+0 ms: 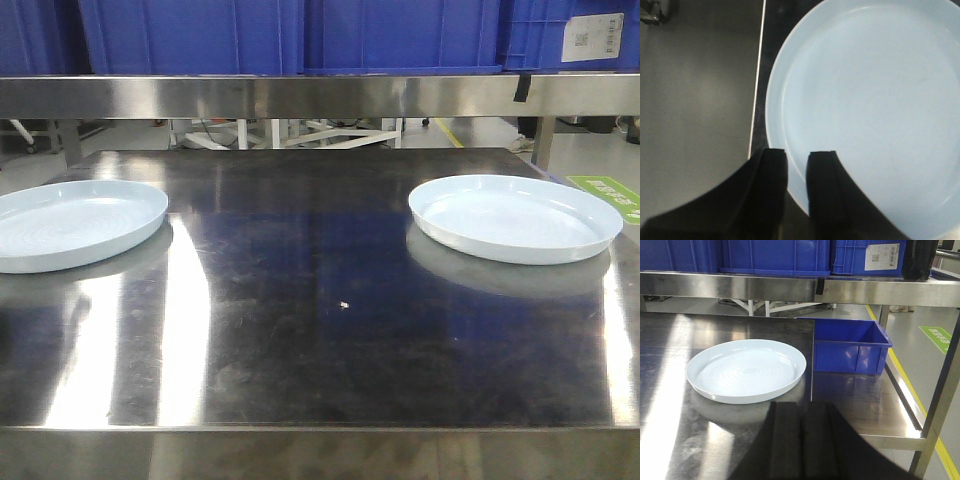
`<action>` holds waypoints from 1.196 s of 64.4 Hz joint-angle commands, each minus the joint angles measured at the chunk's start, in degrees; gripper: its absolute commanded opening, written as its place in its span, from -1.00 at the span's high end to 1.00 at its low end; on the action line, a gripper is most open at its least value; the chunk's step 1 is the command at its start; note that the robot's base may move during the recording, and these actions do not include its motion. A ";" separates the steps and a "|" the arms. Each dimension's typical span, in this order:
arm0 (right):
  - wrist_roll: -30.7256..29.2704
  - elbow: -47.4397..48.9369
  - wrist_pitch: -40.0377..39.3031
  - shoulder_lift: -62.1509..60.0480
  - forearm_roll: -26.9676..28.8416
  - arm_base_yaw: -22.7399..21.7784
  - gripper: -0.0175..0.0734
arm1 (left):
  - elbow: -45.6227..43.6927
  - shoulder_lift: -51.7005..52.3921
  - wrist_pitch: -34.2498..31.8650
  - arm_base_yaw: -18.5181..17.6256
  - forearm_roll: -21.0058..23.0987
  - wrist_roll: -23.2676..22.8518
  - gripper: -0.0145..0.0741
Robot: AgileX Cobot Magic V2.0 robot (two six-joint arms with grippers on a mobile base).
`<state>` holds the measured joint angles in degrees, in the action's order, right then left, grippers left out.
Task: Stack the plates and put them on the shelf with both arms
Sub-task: 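Grip the plate rim with the left gripper and slide it toward the table center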
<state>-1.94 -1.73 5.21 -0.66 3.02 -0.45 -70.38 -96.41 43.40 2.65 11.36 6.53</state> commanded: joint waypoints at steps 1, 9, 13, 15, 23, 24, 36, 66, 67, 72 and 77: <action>-0.54 0.04 -5.21 -1.05 -0.03 0.03 0.50 | -4.66 -0.04 -0.02 0.09 0.50 -0.29 -0.14; -0.54 0.04 -5.21 -1.05 -0.03 0.03 0.50 | -8.38 -4.39 1.00 0.09 -1.22 -0.29 -0.17; -0.54 0.04 -5.21 -1.05 -0.03 0.03 0.50 | -10.33 -6.60 2.19 0.09 -1.34 -0.29 -0.17; -0.54 0.04 -5.21 -1.05 -0.03 0.03 0.50 | -11.12 -7.47 2.82 0.09 -1.46 -0.29 -0.17; -0.54 0.04 -5.21 -1.05 -0.03 0.03 0.50 | -14.19 -10.62 5.25 0.09 -1.57 -0.29 -0.17; -0.54 0.04 -5.21 -1.05 -0.03 0.03 0.50 | -14.46 -10.89 5.39 0.09 -1.55 -0.29 -0.17; -0.54 0.04 -5.21 -1.05 -0.03 0.03 0.50 | -15.14 -12.69 6.50 0.09 -1.78 -0.29 -0.17; -0.54 0.04 -5.21 -1.05 -0.03 0.03 0.50 | -15.37 -13.80 8.49 0.09 -1.96 -0.29 0.30; -0.54 0.04 -5.21 -1.05 -0.03 0.03 0.50 | -15.37 -13.80 8.49 0.09 -1.96 -0.29 0.35; -0.54 0.04 -5.21 -1.05 -0.03 0.03 0.50 | -15.80 -13.80 9.73 0.09 -2.37 -0.29 0.50; -0.54 0.04 -5.21 -1.05 -0.03 0.03 0.50 | -16.83 -13.80 11.19 0.09 -3.02 -0.29 0.48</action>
<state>-1.94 -1.73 5.21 -0.66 3.02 -0.45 -85.02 -112.62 52.97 2.76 8.44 6.53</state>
